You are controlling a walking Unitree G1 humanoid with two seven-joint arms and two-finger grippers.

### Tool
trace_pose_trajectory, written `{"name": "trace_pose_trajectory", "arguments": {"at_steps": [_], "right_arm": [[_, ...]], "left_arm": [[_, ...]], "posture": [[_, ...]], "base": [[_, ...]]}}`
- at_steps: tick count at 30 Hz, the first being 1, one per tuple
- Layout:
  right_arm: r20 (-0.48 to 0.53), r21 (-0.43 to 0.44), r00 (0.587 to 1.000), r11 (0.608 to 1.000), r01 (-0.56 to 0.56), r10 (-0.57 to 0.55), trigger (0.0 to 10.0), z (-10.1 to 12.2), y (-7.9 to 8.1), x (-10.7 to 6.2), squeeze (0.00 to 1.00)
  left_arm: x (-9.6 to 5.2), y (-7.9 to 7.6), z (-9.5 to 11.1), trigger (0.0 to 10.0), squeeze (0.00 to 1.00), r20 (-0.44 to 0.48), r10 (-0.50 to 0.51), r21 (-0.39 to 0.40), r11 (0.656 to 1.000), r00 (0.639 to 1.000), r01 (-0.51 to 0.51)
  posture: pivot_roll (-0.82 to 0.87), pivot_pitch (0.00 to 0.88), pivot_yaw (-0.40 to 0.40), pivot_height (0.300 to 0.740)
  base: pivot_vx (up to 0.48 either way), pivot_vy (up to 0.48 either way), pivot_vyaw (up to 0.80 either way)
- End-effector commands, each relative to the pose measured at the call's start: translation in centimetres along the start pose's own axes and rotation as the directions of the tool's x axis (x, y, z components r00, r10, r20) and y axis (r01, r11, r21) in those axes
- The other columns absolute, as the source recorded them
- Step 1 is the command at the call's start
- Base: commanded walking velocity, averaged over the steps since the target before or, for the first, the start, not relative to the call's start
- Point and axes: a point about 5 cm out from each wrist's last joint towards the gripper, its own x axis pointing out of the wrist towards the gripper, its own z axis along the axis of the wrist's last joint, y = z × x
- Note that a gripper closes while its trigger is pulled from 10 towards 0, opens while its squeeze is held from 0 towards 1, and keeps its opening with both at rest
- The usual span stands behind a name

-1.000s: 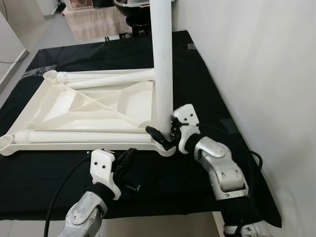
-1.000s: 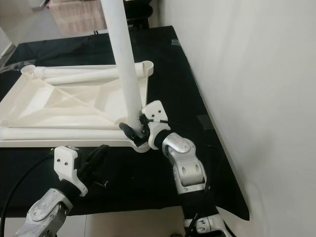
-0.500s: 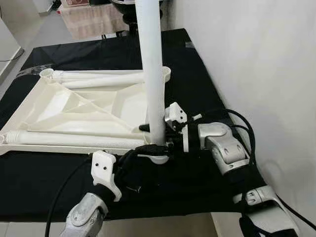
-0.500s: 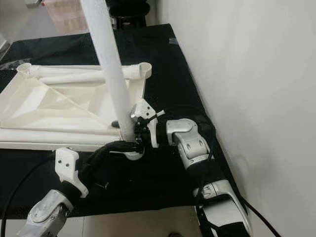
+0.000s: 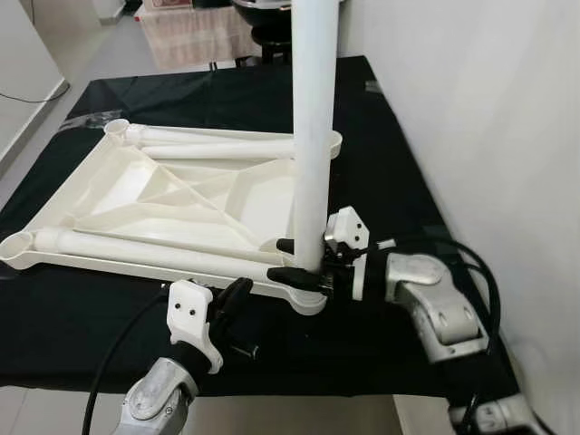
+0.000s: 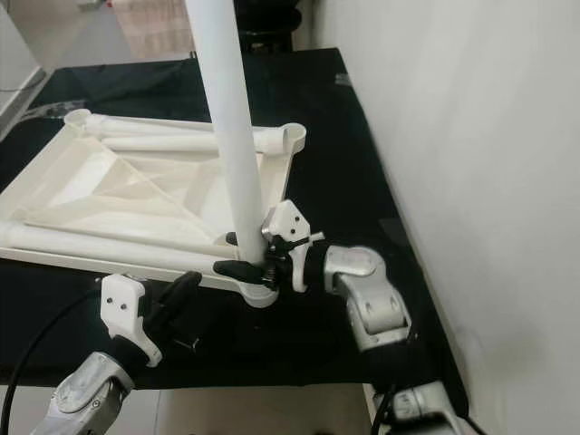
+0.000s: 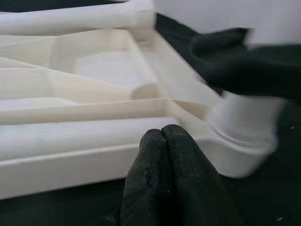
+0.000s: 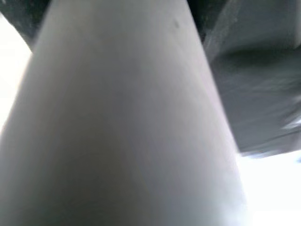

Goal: Building children table

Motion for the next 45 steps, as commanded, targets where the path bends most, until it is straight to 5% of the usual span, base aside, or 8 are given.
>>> {"name": "trace_pose_trajectory", "arguments": {"at_steps": [1,10,14,15,25,26,37,45], "right_arm": [[-0.207,-0.040,0.954,0.976,0.214,-0.218,0.0,-3.2,-0.6,-1.0,0.00],[-0.167,-0.062,0.954,0.969,0.240,-0.248,0.0,-2.4,0.2,0.5,0.00],[-0.139,-0.025,0.975,0.985,0.169,-0.171,10.0,-1.5,0.0,1.2,0.07],[-0.101,-0.003,0.989,0.994,0.110,-0.110,10.0,-0.9,0.0,1.5,1.00],[0.047,-0.029,0.950,0.951,-0.307,0.308,10.0,1.9,-1.2,2.3,1.00],[0.030,-0.045,0.934,0.934,-0.354,0.356,10.0,2.0,-1.5,2.4,0.00],[-0.059,-0.029,0.843,0.843,-0.537,0.535,10.0,1.9,-3.3,3.0,0.00],[-0.082,0.017,0.896,0.899,-0.438,0.437,0.0,-0.2,-5.9,2.3,0.00]], "left_arm": [[-0.4,0.1,-0.5,10.0,0.00,-0.021,0.002,-0.008,1.000,1.000,-0.002],[-0.3,0.2,-0.5,10.0,0.00,-0.021,0.004,-0.003,1.000,1.000,-0.004],[-0.1,0.1,-0.3,10.0,0.00,-0.014,0.009,-0.004,1.000,1.000,-0.009],[-0.1,0.1,-0.3,10.0,0.00,-0.013,0.009,-0.005,1.000,1.000,-0.009],[-0.1,-0.1,-0.3,10.0,0.00,-0.011,0.005,-0.010,1.000,1.000,-0.005],[-0.2,-0.1,-0.3,10.0,0.00,-0.010,0.006,-0.009,1.000,1.000,-0.006],[-0.5,-0.3,-0.3,10.0,0.00,-0.017,0.005,-0.007,1.000,1.000,-0.005],[-0.7,-0.4,-0.2,10.0,0.00,-0.019,0.009,0.008,1.000,1.000,-0.009]], "posture": [[0.00,0.183,0.018,0.740],[0.01,0.184,0.018,0.740],[0.00,0.190,0.021,0.740],[0.00,0.190,0.022,0.740],[0.02,0.189,0.024,0.740],[0.03,0.191,0.024,0.740],[0.06,0.193,0.023,0.740],[0.05,0.203,0.028,0.740]], "base": [[0.000,0.000,0.00],[0.000,0.000,0.00],[0.000,0.000,0.00],[0.000,0.000,0.00],[0.000,0.000,0.00],[0.000,0.000,0.00],[0.000,0.000,0.00],[0.000,0.000,0.00]]}}
